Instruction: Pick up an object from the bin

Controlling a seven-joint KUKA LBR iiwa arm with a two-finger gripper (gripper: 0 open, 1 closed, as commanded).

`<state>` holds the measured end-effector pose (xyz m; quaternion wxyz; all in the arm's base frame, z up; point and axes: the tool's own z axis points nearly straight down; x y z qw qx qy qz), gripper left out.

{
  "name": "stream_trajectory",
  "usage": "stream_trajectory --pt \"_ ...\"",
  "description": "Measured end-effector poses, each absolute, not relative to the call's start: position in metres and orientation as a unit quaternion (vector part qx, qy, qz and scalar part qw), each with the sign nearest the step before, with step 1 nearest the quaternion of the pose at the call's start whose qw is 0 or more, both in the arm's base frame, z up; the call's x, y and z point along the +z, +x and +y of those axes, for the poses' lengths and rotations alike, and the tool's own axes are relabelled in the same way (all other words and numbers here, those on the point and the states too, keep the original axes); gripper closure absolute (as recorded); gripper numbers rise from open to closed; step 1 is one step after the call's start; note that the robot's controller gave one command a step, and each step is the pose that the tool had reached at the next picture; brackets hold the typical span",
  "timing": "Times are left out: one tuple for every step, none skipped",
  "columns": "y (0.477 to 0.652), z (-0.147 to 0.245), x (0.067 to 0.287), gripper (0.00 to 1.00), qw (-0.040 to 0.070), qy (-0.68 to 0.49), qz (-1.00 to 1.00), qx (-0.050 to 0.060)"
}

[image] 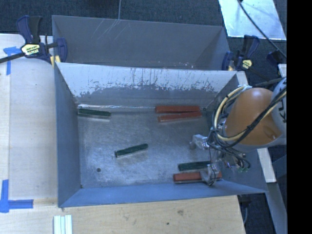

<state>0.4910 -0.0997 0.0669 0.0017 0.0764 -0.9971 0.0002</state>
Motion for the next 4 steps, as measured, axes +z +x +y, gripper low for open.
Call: stream_trajectory --pt "0.496 -0.104 0.070 0.00 -0.002 0.084 -0.996 0.000" --pt "0.495 -0.104 0.073 1.00 -0.001 0.086 -0.996 0.001" --pt "0.493 -0.134 0.105 1.00 -0.004 0.084 -0.996 0.001" --pt "0.492 -0.133 0.103 0.00 -0.002 0.085 -0.996 0.001"
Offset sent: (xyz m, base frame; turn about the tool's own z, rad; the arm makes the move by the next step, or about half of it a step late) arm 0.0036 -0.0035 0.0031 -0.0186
